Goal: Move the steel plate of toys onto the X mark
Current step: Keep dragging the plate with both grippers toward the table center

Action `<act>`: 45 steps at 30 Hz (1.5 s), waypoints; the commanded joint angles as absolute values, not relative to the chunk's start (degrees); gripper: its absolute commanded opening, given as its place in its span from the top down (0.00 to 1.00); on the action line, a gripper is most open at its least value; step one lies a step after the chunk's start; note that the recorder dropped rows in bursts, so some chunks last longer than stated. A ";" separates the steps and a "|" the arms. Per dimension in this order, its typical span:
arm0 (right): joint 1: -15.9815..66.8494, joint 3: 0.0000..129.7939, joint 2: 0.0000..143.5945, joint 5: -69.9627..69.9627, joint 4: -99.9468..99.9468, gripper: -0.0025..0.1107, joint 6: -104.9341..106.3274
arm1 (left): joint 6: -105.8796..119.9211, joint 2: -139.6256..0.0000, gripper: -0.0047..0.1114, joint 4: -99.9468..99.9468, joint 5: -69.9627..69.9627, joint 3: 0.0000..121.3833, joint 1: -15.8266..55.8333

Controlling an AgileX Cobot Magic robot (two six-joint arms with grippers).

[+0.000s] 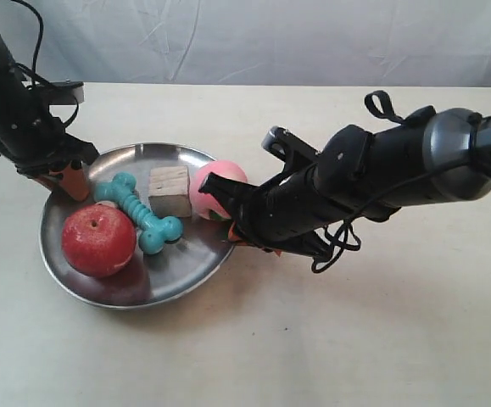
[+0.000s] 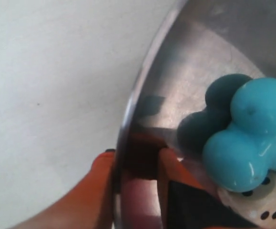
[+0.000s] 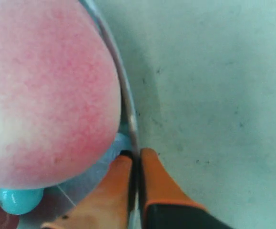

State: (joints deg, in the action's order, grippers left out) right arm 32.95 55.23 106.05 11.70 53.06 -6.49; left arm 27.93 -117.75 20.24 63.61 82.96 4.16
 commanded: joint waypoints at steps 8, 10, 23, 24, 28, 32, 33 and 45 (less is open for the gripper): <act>27.35 58.61 105.55 8.10 55.16 0.99 -5.86 | 28.03 -124.51 0.96 30.00 69.96 90.98 6.92; 26.97 58.61 106.05 7.96 54.32 0.99 -5.77 | 28.03 -125.72 0.96 30.41 69.96 92.13 6.95; 26.72 70.40 114.83 10.94 52.37 0.99 -4.51 | 27.75 -126.87 0.96 26.69 69.96 93.78 6.95; 26.72 70.72 114.97 10.94 52.08 0.99 -4.51 | 27.75 -126.87 0.96 26.43 69.75 93.78 6.95; 26.72 70.75 115.59 10.98 51.42 0.99 -4.51 | 27.49 -128.43 0.96 26.30 69.63 93.78 6.95; 26.72 70.75 116.34 11.21 50.89 0.99 -4.51 | 27.49 -130.30 0.96 26.60 69.96 93.78 6.95; 26.72 70.75 116.59 11.21 50.79 0.99 -4.51 | 27.49 -130.60 0.96 26.60 69.96 93.78 6.95; 26.72 70.75 119.66 11.82 48.60 0.99 -4.51 | 27.49 -130.59 0.96 27.03 69.96 93.78 6.95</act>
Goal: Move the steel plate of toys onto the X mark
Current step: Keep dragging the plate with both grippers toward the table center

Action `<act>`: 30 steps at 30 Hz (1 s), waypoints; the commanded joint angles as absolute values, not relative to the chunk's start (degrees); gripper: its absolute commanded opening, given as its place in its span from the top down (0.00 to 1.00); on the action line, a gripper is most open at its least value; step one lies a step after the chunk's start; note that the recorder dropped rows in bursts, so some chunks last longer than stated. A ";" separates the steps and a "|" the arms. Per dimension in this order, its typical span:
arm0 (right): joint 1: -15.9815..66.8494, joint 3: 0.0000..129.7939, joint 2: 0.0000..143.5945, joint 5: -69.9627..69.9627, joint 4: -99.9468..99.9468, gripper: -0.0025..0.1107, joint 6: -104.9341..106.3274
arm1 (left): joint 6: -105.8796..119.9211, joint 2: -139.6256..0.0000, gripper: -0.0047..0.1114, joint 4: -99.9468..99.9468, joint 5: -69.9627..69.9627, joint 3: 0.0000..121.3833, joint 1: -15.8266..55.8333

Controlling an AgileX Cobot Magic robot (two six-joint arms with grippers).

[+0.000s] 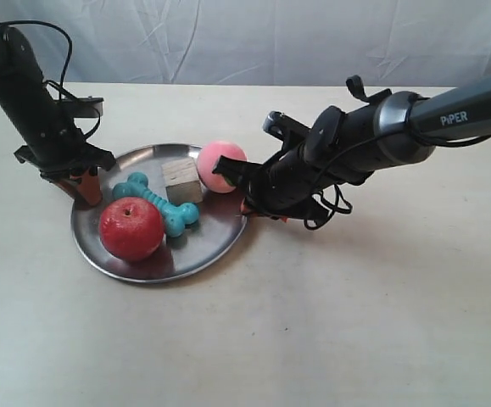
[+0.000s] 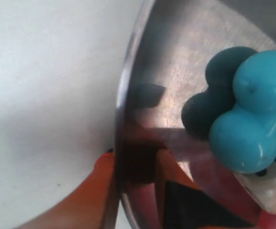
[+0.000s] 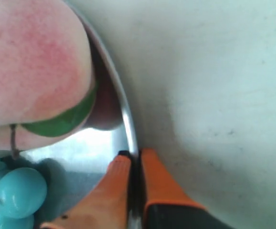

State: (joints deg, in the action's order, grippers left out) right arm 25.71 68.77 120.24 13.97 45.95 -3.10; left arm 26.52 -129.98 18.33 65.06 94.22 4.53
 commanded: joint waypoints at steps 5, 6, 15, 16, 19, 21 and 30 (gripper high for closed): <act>26.72 70.75 119.66 11.53 46.55 0.99 -4.51 | 27.49 -130.59 0.96 27.03 69.92 93.78 6.95; 26.72 70.75 119.66 11.53 46.55 0.99 -4.51 | 27.49 -130.59 0.96 27.03 69.92 93.78 6.95; 25.15 70.75 119.66 14.12 46.50 0.84 -4.51 | 27.34 -130.59 0.96 29.56 69.96 93.78 6.95; 24.67 70.75 119.66 14.72 46.50 0.77 -4.51 | 27.21 -130.59 0.96 29.55 69.96 93.78 6.95; 23.82 70.75 119.66 16.52 46.50 0.61 -4.51 | 27.03 -130.59 0.96 29.55 69.96 93.78 6.95; 23.48 70.75 119.66 17.58 46.45 0.60 -4.51 | 27.03 -130.59 0.96 29.67 69.96 93.78 6.95; 23.48 71.13 119.79 19.89 45.08 0.53 -4.35 | 26.45 -130.59 0.96 29.68 69.96 93.78 6.95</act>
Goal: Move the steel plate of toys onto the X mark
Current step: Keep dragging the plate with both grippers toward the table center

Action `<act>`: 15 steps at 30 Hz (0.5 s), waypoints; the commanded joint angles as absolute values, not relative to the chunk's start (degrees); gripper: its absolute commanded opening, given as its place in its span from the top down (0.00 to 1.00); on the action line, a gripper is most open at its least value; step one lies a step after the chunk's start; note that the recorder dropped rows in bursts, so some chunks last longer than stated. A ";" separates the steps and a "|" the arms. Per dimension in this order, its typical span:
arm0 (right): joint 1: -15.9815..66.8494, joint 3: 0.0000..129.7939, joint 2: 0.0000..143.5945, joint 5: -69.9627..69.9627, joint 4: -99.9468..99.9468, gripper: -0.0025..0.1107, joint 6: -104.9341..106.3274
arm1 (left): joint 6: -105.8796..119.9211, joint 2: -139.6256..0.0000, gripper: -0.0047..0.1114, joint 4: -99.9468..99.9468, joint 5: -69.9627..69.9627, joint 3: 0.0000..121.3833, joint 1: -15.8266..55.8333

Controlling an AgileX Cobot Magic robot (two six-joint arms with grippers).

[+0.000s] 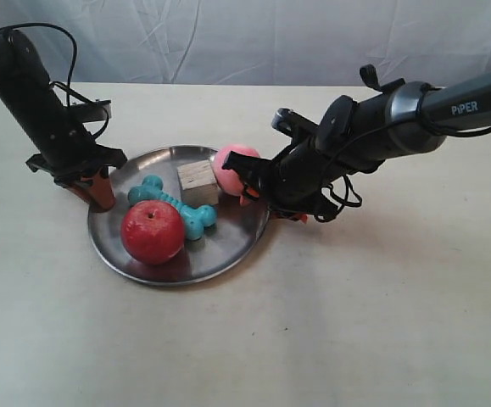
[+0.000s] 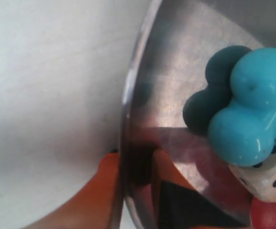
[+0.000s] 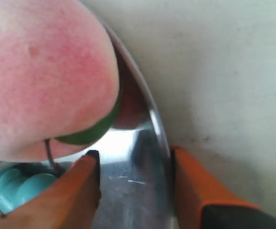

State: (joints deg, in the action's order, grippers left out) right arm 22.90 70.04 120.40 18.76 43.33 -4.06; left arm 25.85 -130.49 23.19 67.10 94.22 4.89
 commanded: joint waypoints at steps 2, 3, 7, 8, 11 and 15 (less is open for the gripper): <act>23.48 71.13 119.79 19.99 44.81 0.48 -4.35 | 26.45 -130.59 0.95 29.68 69.96 93.78 6.95; 23.48 71.13 119.79 20.19 44.71 0.47 -4.35 | 26.45 -130.59 0.93 29.68 69.96 93.78 6.85; 23.48 71.13 119.79 21.20 44.01 0.48 -4.35 | 26.45 -130.59 0.81 29.02 69.96 94.01 6.85; 23.48 71.13 119.79 21.36 43.91 0.48 -4.35 | 26.45 -130.59 0.76 28.89 69.96 94.13 6.85; 23.48 71.13 119.79 21.69 43.48 0.48 -4.35 | 25.80 -130.48 0.64 28.26 69.96 94.50 6.85; 23.48 71.13 119.79 22.36 42.35 0.48 -4.35 | 25.47 -130.48 0.55 25.85 69.96 95.43 6.85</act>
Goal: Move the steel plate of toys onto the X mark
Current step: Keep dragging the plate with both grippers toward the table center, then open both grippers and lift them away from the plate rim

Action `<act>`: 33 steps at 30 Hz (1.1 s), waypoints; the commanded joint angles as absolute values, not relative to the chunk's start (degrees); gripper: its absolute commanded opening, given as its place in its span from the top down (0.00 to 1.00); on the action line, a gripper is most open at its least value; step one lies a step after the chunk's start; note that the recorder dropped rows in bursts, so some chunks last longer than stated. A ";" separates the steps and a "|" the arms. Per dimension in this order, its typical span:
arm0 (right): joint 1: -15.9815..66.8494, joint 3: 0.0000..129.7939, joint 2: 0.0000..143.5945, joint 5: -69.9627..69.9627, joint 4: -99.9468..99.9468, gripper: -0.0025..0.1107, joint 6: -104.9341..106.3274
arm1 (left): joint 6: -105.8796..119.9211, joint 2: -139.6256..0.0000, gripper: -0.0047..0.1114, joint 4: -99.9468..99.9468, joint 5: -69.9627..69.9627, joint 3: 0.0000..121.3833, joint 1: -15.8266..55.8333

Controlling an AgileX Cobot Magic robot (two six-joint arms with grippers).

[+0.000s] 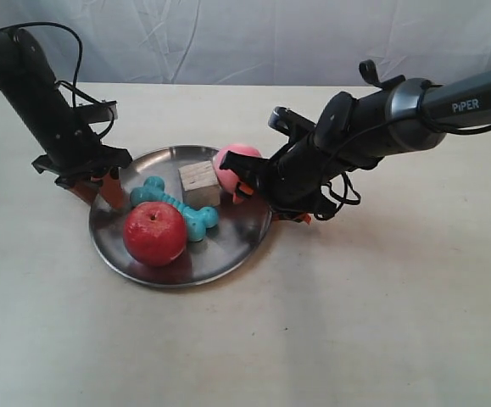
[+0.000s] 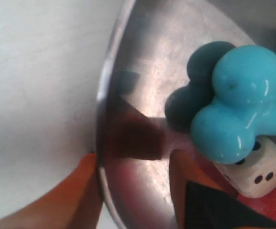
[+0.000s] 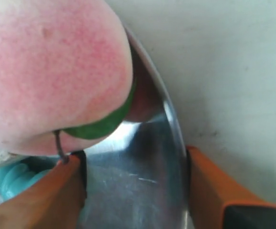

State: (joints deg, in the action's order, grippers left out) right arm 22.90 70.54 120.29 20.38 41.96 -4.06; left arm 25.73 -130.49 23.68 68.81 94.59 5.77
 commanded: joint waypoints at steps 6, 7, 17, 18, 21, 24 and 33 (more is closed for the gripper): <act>23.38 71.13 119.79 22.76 41.65 0.48 -4.35 | 25.03 -130.16 0.54 25.69 69.96 97.28 5.17; 23.38 71.13 119.79 22.88 41.25 0.48 -4.35 | 24.27 -129.97 0.54 25.45 69.96 97.55 4.65; 23.38 71.13 119.42 24.70 38.63 0.48 -4.73 | 23.88 -127.22 0.54 23.79 69.96 97.80 1.81; 23.38 71.13 119.16 24.96 37.83 0.48 -4.86 | 23.88 -127.12 0.54 23.75 69.96 97.80 1.81; 23.38 71.13 117.92 25.64 32.72 0.52 -7.94 | 22.58 -126.84 0.55 23.53 69.96 97.80 1.81; 23.12 71.13 116.88 26.24 26.05 0.53 -12.25 | 22.58 -126.15 0.55 23.07 69.96 97.80 1.81; 17.17 71.13 115.76 36.35 23.93 0.51 -12.47 | 22.58 -122.28 0.56 22.47 69.96 97.80 1.50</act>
